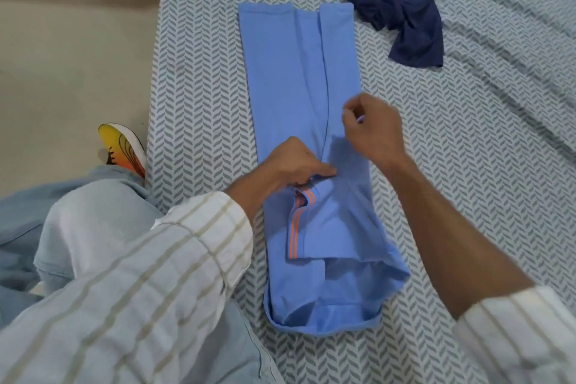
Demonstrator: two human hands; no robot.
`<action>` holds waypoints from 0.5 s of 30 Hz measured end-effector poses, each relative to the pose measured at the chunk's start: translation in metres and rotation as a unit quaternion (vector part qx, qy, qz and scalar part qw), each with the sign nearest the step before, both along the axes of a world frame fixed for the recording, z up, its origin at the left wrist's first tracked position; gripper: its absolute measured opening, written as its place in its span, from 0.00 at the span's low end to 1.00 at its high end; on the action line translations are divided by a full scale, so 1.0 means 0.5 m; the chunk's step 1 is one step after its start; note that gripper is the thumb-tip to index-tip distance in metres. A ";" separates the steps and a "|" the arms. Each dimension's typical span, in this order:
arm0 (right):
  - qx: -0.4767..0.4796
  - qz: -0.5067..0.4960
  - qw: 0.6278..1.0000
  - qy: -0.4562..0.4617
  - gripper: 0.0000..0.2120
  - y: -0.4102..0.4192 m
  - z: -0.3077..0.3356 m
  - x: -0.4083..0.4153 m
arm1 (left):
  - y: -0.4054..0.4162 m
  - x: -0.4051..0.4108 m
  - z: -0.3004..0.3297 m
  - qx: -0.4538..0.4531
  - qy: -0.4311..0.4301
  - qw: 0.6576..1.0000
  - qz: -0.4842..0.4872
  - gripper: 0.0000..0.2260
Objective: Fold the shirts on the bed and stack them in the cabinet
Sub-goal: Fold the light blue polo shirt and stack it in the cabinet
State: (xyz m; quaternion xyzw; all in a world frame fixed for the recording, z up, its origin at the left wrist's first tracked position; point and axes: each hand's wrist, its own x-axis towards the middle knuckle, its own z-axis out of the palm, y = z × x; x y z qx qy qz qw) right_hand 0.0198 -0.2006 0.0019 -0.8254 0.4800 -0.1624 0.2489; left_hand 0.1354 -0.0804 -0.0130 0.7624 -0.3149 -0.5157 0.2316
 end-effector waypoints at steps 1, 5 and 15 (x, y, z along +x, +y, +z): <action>0.006 -0.001 1.000 0.018 0.06 -0.034 0.000 0.042 | 0.003 0.004 0.001 0.011 0.059 0.998 0.016 0.14; -0.002 -0.002 0.996 0.091 0.13 -0.164 -0.020 0.181 | -0.001 0.024 -0.004 0.026 0.151 0.988 0.014 0.10; -0.045 -0.086 0.984 0.150 0.18 -0.313 -0.033 0.327 | -0.007 0.056 -0.020 0.028 0.172 0.985 -0.012 0.07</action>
